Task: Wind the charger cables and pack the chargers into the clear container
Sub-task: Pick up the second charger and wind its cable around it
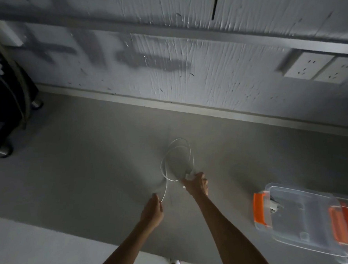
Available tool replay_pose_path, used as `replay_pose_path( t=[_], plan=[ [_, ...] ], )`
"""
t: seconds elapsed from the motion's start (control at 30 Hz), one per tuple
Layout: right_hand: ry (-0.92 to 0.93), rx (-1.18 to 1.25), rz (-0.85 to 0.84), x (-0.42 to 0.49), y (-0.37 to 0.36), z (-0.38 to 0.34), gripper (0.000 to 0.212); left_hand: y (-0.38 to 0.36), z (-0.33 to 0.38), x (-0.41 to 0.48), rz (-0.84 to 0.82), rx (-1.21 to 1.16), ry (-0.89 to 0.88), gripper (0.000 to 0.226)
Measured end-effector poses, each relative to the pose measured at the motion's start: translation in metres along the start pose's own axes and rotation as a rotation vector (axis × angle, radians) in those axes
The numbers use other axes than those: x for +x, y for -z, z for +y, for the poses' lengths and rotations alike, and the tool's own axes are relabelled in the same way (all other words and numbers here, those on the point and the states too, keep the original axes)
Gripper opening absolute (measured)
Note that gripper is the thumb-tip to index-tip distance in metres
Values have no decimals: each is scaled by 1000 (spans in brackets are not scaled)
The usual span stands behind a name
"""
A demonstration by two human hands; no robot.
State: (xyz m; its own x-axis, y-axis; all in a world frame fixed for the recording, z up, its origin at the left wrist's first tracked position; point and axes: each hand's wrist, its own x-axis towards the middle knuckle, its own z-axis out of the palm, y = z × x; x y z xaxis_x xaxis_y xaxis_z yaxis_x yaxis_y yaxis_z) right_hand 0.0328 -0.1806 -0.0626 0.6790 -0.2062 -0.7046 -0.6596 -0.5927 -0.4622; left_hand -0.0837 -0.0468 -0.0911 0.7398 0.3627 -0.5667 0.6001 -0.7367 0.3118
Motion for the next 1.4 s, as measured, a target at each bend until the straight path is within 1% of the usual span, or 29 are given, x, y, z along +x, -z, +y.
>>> replay_pose_path(
  t=[0.03,0.07,0.1,0.13,0.2,0.27,0.33,0.4,0.43,0.47,0.5,0.53,0.6,0.63,0.67,0.7,0.77,0.83,0.9,0.97,1.0,1.07,1.1,1.13,1.17,1.2,1.23,1.33,1.4],
  plan=[
    [-17,112,-64,-4,8,1,59,9,7,-3,-69,-118,58,51],
    [-37,255,-156,-11,18,5,48,20,15,-6,-104,-284,101,43],
    [-69,398,-271,-18,29,12,37,27,20,-9,-93,-479,131,34],
    [-96,555,-389,-29,43,20,30,35,25,-10,-75,-632,154,32],
    [-112,860,-569,-51,73,38,22,53,35,-15,-49,-737,107,29],
    [-21,1020,-692,-72,103,57,24,71,51,-26,-76,-695,6,19],
    [94,1051,-778,-93,130,71,24,81,69,-40,-154,-554,-114,16],
    [192,1011,-812,-112,152,80,35,87,86,-61,-157,-301,-230,37],
    [249,996,-816,-121,163,84,42,90,97,-77,-98,-221,-274,45],
    [306,989,-811,-129,173,87,48,92,110,-95,-21,-221,-304,48],
    [360,970,-783,-138,183,90,52,94,123,-115,13,-286,-327,48],
    [412,928,-724,-147,192,91,54,95,136,-133,-9,-409,-350,47],
    [502,739,-515,-166,204,91,43,92,162,-166,-175,-654,-390,43],
    [527,654,-403,-171,208,93,37,88,171,-178,-212,-689,-412,39],
    [555,600,-326,-175,213,95,33,84,180,-188,-193,-664,-440,34],
    [602,577,-293,-177,219,97,29,82,189,-196,-163,-647,-463,29],
    [721,505,-308,-181,238,102,26,79,203,-212,-107,-663,-457,25],
    [789,474,-373,-183,252,105,36,78,211,-224,-68,-660,-468,25],
    [813,473,-480,-188,265,108,44,79,218,-239,34,-623,-490,25],
    [893,444,-513,-195,276,109,52,83,224,-254,129,-710,-484,16],
    [980,416,-443,-198,283,108,54,88,225,-261,142,-790,-463,17],
    [1210,350,-110,-200,299,100,52,100,224,-277,122,-969,-412,21],
    [1309,298,43,-199,306,94,51,109,222,-286,93,-1052,-415,19],
    [1362,258,117,-198,313,87,54,117,221,-295,58,-1110,-443,21],
    [1370,249,108,-198,318,78,59,126,220,-303,12,-1140,-495,25],
    [1348,260,44,-202,323,67,61,135,219,-310,-39,-1152,-559,28],
    [1319,283,-42,-206,325,56,58,143,221,-316,-80,-1163,-608,29],
    [1289,430,-251,-227,318,34,27,169,228,-325,-130,-1202,-720,39],
    [1196,578,-468,-236,307,30,24,186,235,-324,-90,-1236,-773,46]
  ],
)
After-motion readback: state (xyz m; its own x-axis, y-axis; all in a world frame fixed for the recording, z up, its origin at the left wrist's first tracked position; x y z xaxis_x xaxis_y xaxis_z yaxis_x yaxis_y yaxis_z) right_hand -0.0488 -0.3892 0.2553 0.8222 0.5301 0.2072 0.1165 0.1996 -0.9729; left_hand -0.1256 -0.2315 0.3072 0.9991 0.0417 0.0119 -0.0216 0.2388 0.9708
